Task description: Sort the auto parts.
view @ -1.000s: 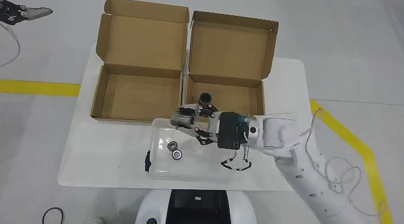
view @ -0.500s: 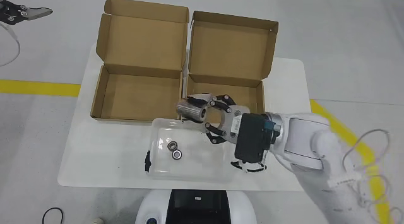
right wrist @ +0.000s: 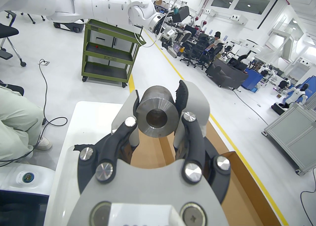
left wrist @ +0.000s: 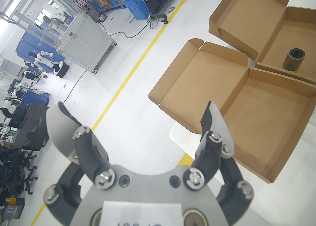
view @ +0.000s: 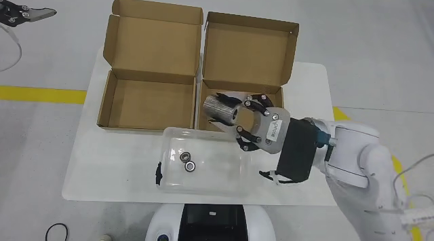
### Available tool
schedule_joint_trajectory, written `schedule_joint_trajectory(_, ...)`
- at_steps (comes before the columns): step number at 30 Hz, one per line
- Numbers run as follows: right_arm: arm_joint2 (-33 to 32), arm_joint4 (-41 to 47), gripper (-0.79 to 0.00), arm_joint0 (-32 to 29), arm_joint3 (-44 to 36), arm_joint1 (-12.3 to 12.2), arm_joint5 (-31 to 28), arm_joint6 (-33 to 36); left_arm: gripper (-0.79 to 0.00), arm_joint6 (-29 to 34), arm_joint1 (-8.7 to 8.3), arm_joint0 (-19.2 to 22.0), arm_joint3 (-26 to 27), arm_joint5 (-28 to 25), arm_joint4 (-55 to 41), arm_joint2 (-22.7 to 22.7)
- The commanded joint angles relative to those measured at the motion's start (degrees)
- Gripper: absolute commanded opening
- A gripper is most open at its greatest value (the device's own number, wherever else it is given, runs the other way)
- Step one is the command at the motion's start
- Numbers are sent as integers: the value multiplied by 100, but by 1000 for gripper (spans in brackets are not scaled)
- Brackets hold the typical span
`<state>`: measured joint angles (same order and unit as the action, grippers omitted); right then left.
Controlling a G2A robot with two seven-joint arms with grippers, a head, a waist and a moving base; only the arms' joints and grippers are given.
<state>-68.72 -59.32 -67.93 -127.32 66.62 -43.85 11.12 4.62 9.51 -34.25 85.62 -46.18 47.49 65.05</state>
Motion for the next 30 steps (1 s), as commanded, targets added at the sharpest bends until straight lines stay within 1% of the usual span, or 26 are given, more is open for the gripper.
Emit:
schedule_joint_trajectory(1, -1, -35, -785, -19, -1, -5, -5, -15, 0, 0, 0, 0, 0, 0, 0, 0)
schedule_joint_trajectory(6, -17, -117, -785, -111, 113, -24, 3, 26, 0, 0, 0, 0, 0, 0, 0, 0)
schedule_joint_trajectory(11, 47, -234, -785, -345, 354, -43, 104, 104, 0, 0, 0, 0, 0, 0, 0, 0)
schedule_joint_trajectory(16, 220, -536, -785, -659, 490, -56, 249, 130, 0, 0, 0, 0, 0, 0, 0, 0)
schedule_joint_trajectory(19, 235, -510, -785, -726, 684, -64, 333, 254, 0, 0, 0, 0, 0, 0, 0, 0)
schedule_joint_trajectory(25, 253, -395, -785, -844, 1112, -70, 697, 504, 0, 0, 0, 0, 0, 0, 0, 0)
schedule_joint_trajectory(30, 174, -537, -785, -1083, 1330, -90, 1113, 699, 0, 0, 0, 0, 0, 0, 0, 0)
